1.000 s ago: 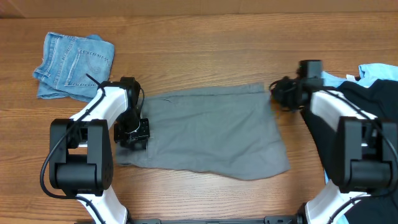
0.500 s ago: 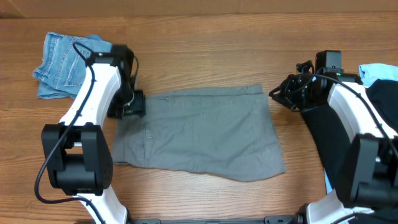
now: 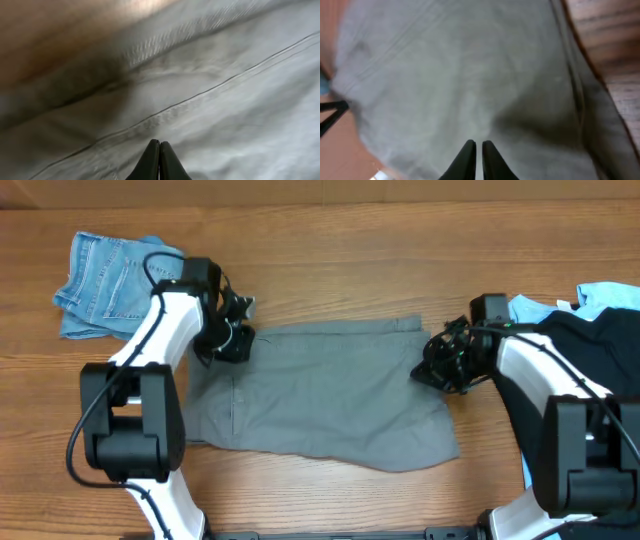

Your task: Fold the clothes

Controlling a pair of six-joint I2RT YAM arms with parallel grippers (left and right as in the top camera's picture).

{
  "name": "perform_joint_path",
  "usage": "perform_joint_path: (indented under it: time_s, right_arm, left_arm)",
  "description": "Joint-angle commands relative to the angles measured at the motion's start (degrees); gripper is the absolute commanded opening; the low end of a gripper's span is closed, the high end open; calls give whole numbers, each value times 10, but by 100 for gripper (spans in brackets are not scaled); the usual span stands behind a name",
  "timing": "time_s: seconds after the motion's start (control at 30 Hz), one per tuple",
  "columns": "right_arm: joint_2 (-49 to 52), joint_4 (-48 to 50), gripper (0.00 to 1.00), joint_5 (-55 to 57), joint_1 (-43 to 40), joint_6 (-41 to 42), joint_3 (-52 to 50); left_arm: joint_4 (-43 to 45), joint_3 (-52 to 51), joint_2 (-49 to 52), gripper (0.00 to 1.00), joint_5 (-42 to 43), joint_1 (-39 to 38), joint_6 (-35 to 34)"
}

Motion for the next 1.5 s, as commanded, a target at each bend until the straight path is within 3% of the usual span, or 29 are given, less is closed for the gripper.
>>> perform_joint_path:
  time_s: [0.0,0.17,0.37,0.53,0.67,0.9,1.07,1.47]
  right_arm:
    - [12,39,9,50,2,45,-36]
    - [12,116,9,103,-1,46,-38]
    - [11,211,9,96,-1,44,-24]
    - [-9,153,18,56,-2,2,27]
    - [-50,64,26,18,-4,-36,71]
    - [-146,-30,31,15,-4,-47,90]
    - [-207,-87,34,17,-4,-46,90]
    - [-292,-157,35,27,-4,-68,90]
  left_arm:
    - [9,-23,28,4,-29,7,24]
    - [43,-15,32,6,-103,28,-46]
    - [34,49,32,27,-23,48,-76]
    - [-80,161,32,39,-14,48,-62]
    - [-187,259,32,41,-18,48,-49]
    - [-330,382,29,45,-26,51,-64]
    - [-380,431,4,45,-37,54,-82]
    - [-431,431,-132,49,-156,54,-181]
